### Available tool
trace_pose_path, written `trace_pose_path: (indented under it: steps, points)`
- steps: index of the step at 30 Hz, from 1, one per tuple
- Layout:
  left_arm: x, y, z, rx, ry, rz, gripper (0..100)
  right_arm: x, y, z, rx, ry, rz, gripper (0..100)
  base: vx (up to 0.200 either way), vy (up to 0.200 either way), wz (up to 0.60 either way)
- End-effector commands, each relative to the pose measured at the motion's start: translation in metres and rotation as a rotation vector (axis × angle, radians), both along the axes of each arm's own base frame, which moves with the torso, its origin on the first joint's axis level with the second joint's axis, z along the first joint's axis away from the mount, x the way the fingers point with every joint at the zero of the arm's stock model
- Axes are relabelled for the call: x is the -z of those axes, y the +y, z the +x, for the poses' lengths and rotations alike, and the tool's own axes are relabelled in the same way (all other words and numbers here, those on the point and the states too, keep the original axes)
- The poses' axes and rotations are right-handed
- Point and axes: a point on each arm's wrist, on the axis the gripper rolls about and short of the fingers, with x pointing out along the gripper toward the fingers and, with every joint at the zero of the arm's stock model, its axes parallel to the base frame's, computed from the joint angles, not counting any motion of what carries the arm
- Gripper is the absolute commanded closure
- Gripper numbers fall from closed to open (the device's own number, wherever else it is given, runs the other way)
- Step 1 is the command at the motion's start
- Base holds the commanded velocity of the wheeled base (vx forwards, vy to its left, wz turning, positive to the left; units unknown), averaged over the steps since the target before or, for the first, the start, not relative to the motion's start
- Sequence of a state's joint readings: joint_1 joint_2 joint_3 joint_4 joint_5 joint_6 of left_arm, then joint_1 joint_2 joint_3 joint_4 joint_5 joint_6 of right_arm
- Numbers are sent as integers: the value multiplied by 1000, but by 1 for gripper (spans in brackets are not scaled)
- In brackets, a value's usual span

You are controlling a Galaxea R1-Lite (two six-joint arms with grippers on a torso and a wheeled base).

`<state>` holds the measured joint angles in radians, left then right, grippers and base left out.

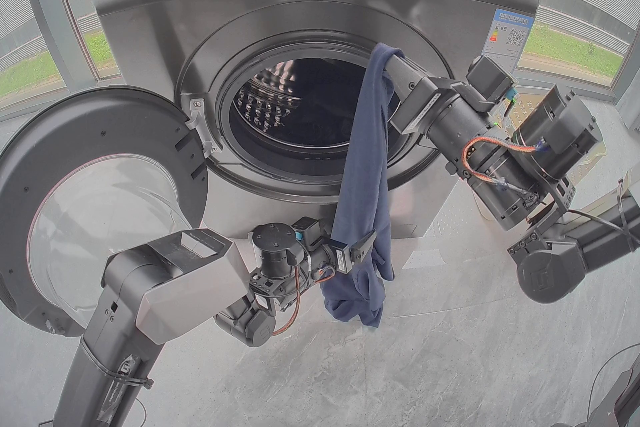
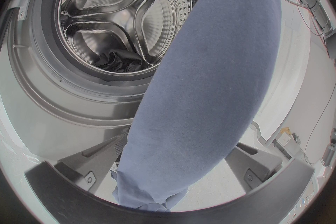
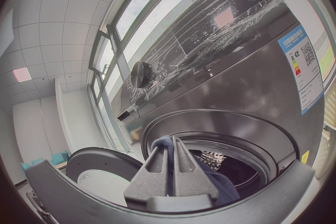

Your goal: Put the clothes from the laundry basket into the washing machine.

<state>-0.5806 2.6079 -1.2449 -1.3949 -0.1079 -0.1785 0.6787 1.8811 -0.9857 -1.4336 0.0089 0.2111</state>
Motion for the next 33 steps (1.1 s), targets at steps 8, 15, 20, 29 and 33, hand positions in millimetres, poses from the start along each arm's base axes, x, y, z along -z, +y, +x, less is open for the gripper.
trace_pose_path:
  steps: [8, 15, 20, 29, 33]
  points:
    - [6, -1, 5, -4, 8, 2, 0, -1, 2, -2, -7, -5, 3, 100, 0, 0, 0]
    - [9, -1, 4, -4, 3, 3, 100, -1, -1, 1, 4, -4, 2, 100, 0, 0, 0]
    - [-2, 3, 0, -9, -11, -3, 100, 0, -1, 2, 6, -3, 1, 100, 0, 0, 0]
    - [-63, 34, -46, -6, -47, -21, 100, -1, -14, 10, 52, -3, 6, 100, 0, 0, 0]
    - [-91, 64, -77, -28, -47, -9, 100, 0, -18, 12, 68, 1, 4, 100, 0, 0, 0]
